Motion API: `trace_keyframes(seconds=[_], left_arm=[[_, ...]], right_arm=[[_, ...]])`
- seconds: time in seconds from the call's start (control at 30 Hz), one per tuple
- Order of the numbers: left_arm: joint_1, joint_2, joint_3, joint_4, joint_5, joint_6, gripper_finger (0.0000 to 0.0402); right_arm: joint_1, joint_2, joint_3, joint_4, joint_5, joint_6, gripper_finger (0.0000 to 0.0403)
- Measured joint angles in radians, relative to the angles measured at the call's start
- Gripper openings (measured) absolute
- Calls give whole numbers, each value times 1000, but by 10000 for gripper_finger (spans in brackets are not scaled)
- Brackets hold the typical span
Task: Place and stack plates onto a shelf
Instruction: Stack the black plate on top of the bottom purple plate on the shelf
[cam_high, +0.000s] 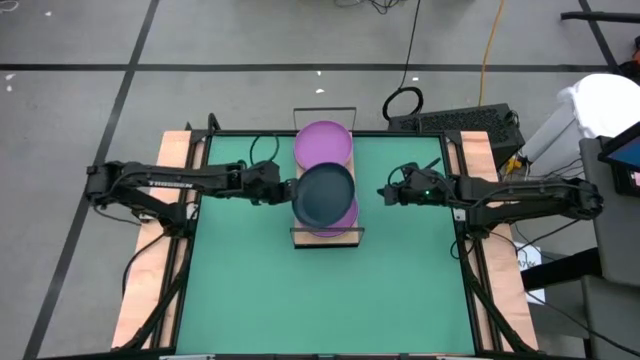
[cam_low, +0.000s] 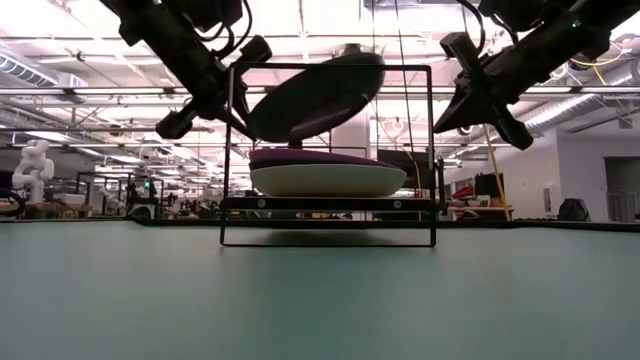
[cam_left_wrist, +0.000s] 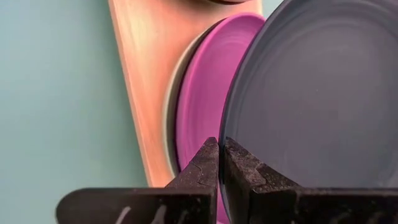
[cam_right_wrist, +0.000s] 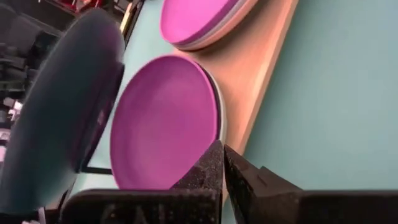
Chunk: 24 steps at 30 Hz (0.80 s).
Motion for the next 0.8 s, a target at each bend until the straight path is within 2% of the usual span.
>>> trace_keyframes(seconds=[0.8], left_arm=[[0, 58, -1, -2, -6, -26, 29]], right_arm=[[0, -5, 0, 17, 5, -18, 0]])
